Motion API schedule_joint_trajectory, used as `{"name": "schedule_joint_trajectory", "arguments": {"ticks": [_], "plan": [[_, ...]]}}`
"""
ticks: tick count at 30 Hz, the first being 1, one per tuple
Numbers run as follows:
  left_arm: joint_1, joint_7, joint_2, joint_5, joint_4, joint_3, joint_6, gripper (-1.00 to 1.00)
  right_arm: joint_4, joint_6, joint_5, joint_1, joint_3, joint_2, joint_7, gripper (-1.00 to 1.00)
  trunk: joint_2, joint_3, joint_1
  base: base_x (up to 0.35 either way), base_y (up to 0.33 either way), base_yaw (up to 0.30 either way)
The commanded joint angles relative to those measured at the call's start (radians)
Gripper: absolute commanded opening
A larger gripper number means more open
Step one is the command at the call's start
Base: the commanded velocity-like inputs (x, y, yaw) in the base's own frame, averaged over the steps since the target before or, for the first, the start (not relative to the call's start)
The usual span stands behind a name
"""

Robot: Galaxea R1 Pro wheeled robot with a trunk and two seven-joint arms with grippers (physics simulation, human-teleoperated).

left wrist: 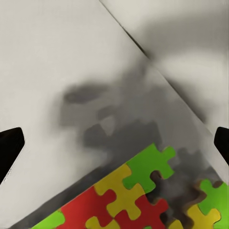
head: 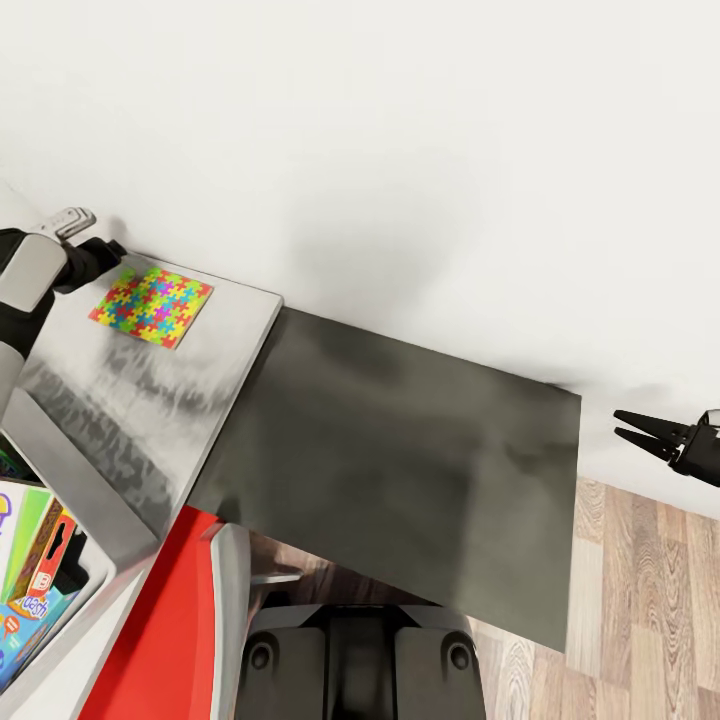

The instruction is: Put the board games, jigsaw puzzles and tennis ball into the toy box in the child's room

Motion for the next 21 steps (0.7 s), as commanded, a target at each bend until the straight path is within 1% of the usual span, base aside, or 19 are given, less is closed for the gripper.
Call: {"name": "schedule_joint_trajectory", "arguments": {"ticks": [1, 6, 10, 13, 16, 17, 18, 19, 21], "plan": [[-0.001, 0.011, 0.003, 0.011, -0.004, -0.007, 0.0, 1.0, 0.0, 0.005, 0.003, -0.001, -0.001, 0.0, 0.005, 1.0, -0.002, -0.001, 0.001, 0.0, 0.0, 0.0], [-0.001, 0.035, 0.006, 0.011, -0.01, 0.001, 0.001, 1.0, 0.0, 0.005, 0.003, -0.001, -0.001, 0.0, 0.004, 1.0, -0.002, -0.001, 0.001, 0.0, 0.0, 0.0], [-0.001, 0.071, 0.007, 0.011, -0.013, 0.021, 0.001, 1.0, 0.0, 0.005, 0.003, -0.001, -0.001, 0.0, 0.004, 1.0, -0.002, -0.001, 0.001, 0.0, 0.0, 0.0], [-0.001, 0.087, 0.009, 0.012, -0.013, 0.046, 0.001, 1.0, 0.0, 0.005, 0.003, -0.001, -0.001, 0.0, 0.004, 1.0, -0.002, -0.001, 0.001, 0.0, 0.0, 0.0], [-0.001, 0.096, 0.019, 0.013, -0.013, 0.078, 0.001, 1.0, 0.0, 0.005, 0.003, -0.001, -0.001, 0.0, 0.004, 1.0, -0.002, -0.001, 0.001, 0.0, 0.0, 0.0], [-0.001, 0.096, 0.019, 0.013, -0.013, 0.078, 0.001, 1.0, 0.0, 0.005, 0.003, -0.001, -0.001, 0.0, 0.004, 1.0, -0.002, -0.001, 0.001, 0.0, 0.0, 0.0], [-0.001, 0.1, 0.024, 0.013, -0.012, 0.099, 0.002, 1.0, 0.0, 0.005, 0.003, -0.001, -0.001, 0.0, 0.004, 1.0, -0.002, -0.001, 0.001, 0.0, 0.0, 0.0], [-0.001, 0.1, 0.024, 0.013, -0.012, 0.099, 0.002, 1.0, 0.0, 0.005, 0.003, -0.001, -0.001, 0.0, 0.004, 1.0, -0.002, -0.001, 0.001, 0.0, 0.0, 0.0], [-0.001, 0.103, 0.027, 0.014, -0.011, 0.116, 0.002, 1.0, 0.0, 0.005, 0.003, -0.001, -0.001, 0.0, 0.004, 1.0, -0.002, -0.001, 0.001, 0.0, 0.0, 0.0]]}}
